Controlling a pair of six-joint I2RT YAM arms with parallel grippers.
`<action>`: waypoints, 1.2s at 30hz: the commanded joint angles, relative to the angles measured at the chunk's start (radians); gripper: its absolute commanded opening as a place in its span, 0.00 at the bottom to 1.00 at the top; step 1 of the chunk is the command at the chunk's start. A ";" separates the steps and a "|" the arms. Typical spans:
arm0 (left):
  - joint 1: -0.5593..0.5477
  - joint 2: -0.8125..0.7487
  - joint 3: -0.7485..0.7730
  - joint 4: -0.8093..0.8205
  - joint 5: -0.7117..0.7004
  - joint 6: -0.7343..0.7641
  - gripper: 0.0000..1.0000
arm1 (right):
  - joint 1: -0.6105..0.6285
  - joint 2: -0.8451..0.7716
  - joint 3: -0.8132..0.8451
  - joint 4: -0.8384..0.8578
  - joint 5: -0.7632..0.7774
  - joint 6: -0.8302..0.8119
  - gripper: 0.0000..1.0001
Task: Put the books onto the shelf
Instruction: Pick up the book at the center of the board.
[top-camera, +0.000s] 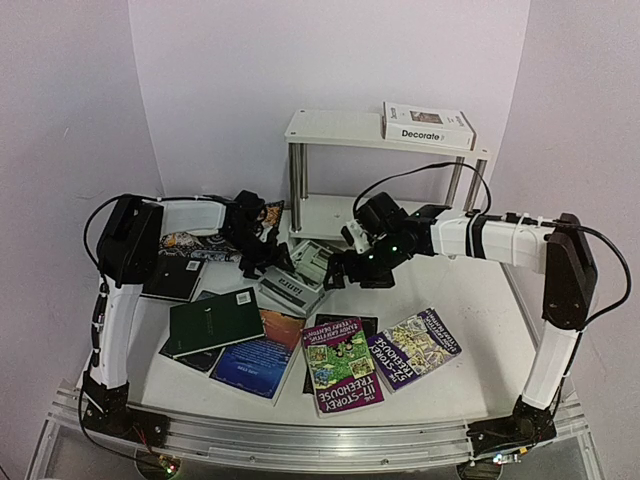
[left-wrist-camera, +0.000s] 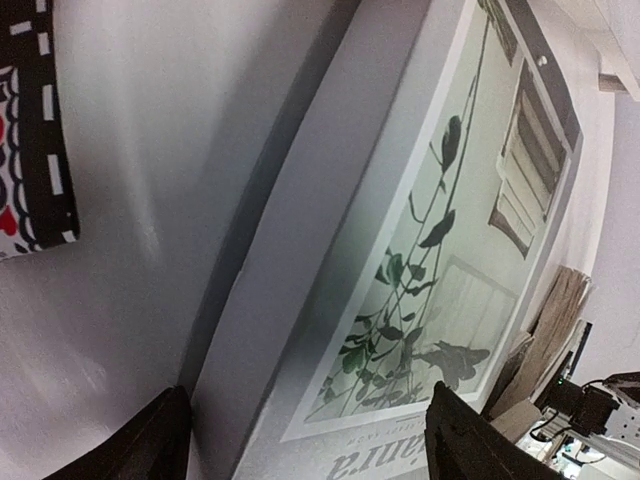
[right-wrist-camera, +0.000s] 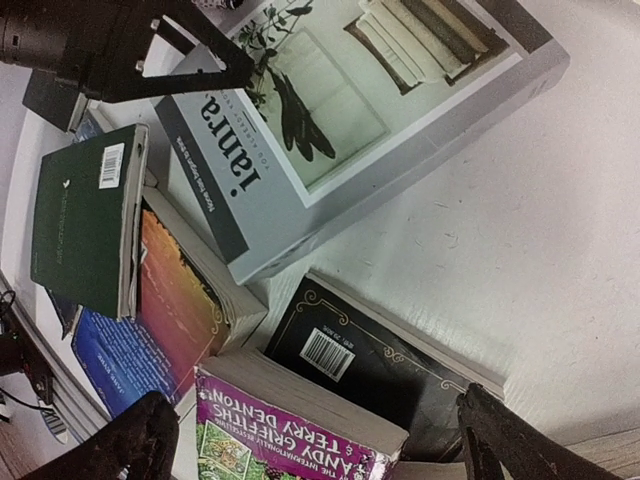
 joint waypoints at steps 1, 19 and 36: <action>0.002 -0.013 0.020 0.020 0.131 0.031 0.72 | -0.004 0.022 0.056 -0.042 -0.020 -0.011 0.98; 0.002 -0.047 -0.033 0.020 0.366 -0.021 0.00 | -0.065 -0.036 -0.045 -0.037 0.153 0.169 0.98; 0.002 -0.231 -0.178 0.023 0.565 -0.125 0.00 | -0.064 -0.220 -0.176 -0.003 0.227 0.078 0.98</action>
